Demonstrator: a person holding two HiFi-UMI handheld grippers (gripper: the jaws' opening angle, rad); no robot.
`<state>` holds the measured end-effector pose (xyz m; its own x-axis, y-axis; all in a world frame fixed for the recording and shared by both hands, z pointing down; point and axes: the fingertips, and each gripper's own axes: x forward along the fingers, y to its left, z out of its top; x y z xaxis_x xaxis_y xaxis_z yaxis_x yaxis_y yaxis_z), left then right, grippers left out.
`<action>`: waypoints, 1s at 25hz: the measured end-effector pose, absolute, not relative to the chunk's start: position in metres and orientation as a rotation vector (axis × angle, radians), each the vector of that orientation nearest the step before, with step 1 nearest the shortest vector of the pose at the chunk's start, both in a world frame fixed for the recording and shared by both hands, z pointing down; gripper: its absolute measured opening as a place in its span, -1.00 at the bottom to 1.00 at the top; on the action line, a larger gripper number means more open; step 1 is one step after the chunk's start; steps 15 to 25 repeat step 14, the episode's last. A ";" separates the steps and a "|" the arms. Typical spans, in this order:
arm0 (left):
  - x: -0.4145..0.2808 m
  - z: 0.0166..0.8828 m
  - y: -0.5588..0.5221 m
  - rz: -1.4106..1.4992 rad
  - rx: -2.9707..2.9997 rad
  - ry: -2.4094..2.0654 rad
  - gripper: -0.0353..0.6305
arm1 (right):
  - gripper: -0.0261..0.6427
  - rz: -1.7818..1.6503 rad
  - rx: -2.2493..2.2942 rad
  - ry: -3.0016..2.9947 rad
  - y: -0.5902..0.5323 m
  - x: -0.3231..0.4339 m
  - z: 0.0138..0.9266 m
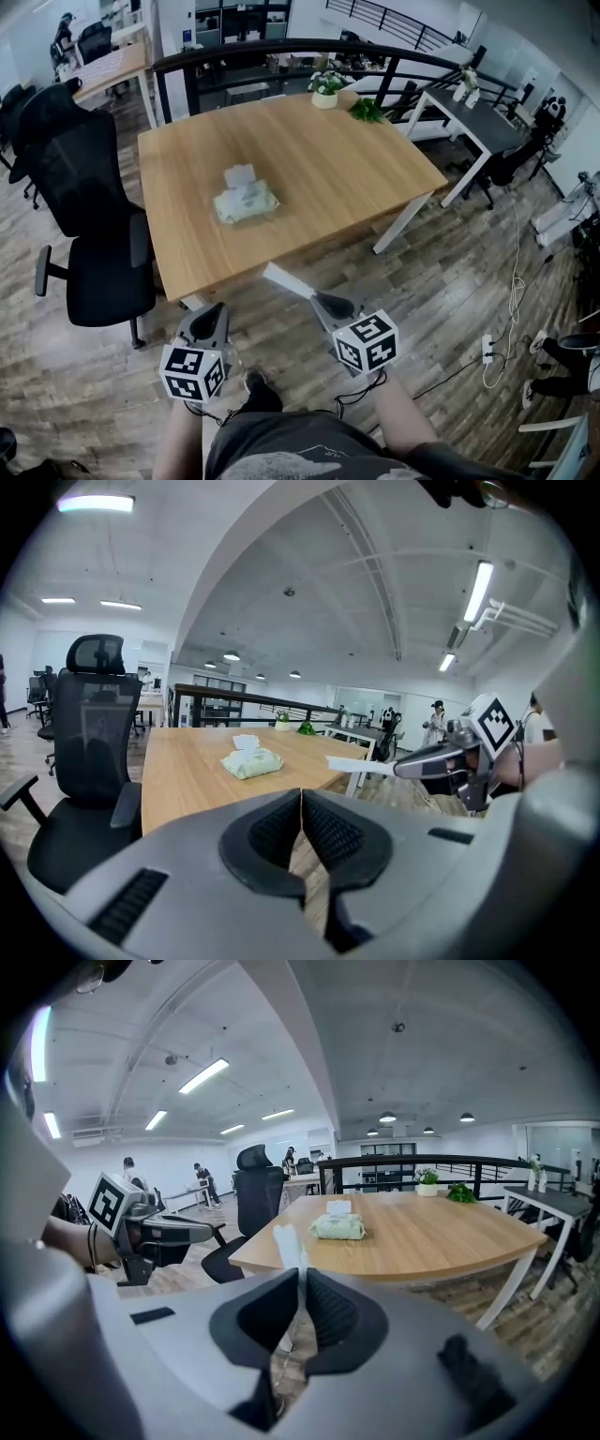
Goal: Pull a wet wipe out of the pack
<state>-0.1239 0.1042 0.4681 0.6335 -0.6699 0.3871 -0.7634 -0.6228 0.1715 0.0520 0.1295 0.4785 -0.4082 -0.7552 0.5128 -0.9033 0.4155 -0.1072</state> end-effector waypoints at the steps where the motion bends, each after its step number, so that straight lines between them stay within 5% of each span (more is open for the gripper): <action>1: -0.121 0.468 0.113 0.412 2.536 -1.153 -0.85 | -0.81 0.526 1.416 -2.293 0.139 0.054 0.478; 25: -0.101 0.476 0.220 0.400 2.531 -1.171 -0.85 | -0.81 0.501 1.396 -2.314 0.248 0.073 0.486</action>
